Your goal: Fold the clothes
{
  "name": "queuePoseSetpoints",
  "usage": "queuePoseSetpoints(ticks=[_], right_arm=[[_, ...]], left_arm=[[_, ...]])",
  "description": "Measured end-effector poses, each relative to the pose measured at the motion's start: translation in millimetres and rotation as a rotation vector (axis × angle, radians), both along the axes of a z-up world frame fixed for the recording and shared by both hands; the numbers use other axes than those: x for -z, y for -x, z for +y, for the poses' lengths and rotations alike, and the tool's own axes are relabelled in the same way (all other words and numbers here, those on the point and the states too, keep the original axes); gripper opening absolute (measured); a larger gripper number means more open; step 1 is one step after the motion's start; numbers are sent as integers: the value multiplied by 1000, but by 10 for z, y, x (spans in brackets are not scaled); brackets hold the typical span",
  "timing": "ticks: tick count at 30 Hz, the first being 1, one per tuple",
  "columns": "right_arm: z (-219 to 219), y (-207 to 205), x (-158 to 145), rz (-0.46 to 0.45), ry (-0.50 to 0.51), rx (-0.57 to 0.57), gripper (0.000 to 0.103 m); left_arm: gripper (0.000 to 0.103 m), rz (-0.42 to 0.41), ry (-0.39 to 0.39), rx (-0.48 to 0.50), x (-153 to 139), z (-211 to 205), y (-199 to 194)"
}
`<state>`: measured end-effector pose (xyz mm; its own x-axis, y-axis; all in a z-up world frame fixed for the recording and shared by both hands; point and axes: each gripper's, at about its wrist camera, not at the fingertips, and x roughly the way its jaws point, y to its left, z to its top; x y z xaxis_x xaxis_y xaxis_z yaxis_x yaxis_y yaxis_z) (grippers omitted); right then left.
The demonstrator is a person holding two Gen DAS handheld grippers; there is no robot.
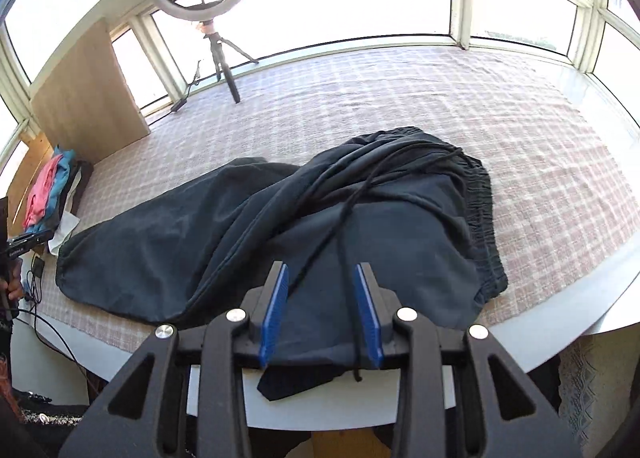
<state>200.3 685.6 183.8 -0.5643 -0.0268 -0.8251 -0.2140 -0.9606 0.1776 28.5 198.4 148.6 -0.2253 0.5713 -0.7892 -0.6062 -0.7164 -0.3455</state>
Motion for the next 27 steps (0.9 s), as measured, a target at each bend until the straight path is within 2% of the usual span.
queuePoseSetpoints(ticks=[2,6,8,10,13,16,19,20,22,26,27], right_arm=[[559,36,31,0,33,40,34],[1345,156,324,-53,108,106,36],[1541,158,481,-57,165,115,36],[1630,122,620,-57,192,116,36],[1697,11,805,-51,224,129,36],[1739,-113,969,-39,291,147,36],[1774,-175,1094,-47,339,162,37],[1786,-196,1136,-49,355,166,42],[1809,-238,1219,-55,387,176,43],[1847,-306,1385,-64,456,190,43],[1847,-311,1422,-66,482,193,43]], left_arm=[[8,-24,-51,71,-53,740,114],[9,-159,-101,199,21,2209,444],[9,-202,-74,269,137,2930,555],[16,-247,-53,339,270,3558,625],[20,-321,-2,384,566,4267,740],[24,-381,57,409,846,4704,824],[36,-447,112,425,1102,4921,881],[36,-460,124,425,1163,4946,887],[36,-485,145,422,1279,4983,897],[34,-530,98,416,1339,4982,909],[27,-525,94,415,1332,4985,911]])
